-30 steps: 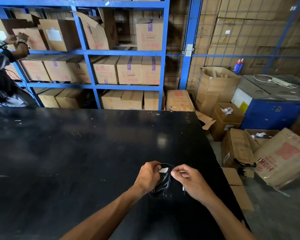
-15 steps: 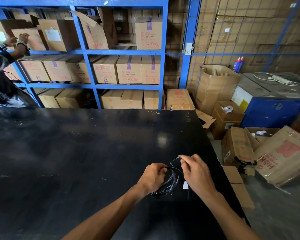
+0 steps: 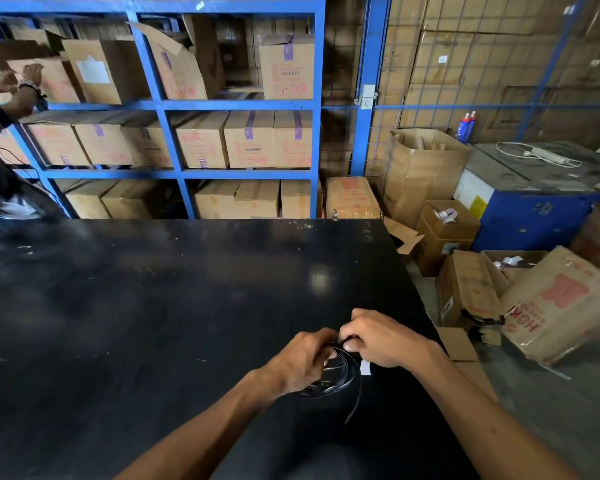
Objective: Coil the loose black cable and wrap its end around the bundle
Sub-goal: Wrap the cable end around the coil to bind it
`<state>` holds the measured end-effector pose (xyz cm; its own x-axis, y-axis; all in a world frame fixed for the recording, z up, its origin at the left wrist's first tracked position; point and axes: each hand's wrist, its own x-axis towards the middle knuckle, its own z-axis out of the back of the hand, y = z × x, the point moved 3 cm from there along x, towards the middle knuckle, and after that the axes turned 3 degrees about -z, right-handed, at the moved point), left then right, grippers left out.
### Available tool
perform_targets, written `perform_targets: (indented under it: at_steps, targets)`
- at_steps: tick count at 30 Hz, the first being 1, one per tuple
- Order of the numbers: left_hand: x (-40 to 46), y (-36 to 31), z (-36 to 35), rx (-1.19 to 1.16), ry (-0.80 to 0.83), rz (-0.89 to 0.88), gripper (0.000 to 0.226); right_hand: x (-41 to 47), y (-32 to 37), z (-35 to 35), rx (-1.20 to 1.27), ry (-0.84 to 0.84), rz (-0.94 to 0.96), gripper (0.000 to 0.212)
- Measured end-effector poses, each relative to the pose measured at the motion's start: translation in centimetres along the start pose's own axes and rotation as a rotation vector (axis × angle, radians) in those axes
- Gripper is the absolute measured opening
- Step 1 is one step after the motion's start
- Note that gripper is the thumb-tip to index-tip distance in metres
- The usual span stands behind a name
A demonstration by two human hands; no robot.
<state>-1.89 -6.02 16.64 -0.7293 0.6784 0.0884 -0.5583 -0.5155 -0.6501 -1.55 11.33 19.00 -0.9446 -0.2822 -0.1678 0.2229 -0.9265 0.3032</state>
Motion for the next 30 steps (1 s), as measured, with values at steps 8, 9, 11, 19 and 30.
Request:
perform_targets:
  at_steps: [8, 9, 11, 19, 30]
  targets:
    - [0.5, 0.9, 1.0, -0.126, -0.114, 0.43, 0.025, 0.0, 1.8, -0.3, 0.163, -0.408, 0.055, 0.015]
    - [0.6, 1.1, 1.1, -0.157, -0.111, 0.458, 0.025, -0.2, 2.2, -0.6, 0.135, -0.438, 0.09, 0.016]
    - [0.6, 1.5, 1.1, -0.228, -0.108, 0.499, 0.025, -0.6, 3.0, -1.6, 0.06, -0.472, 0.148, 0.019]
    - [0.6, 1.7, 1.1, -0.541, -0.131, 0.54, 0.021, -2.2, 4.3, -2.2, -0.138, -0.668, 0.262, 0.015]
    - [0.9, 2.0, 1.2, -0.556, -0.128, 0.552, 0.024, -2.4, 4.2, -3.3, -0.23, -0.637, 0.43, 0.017]
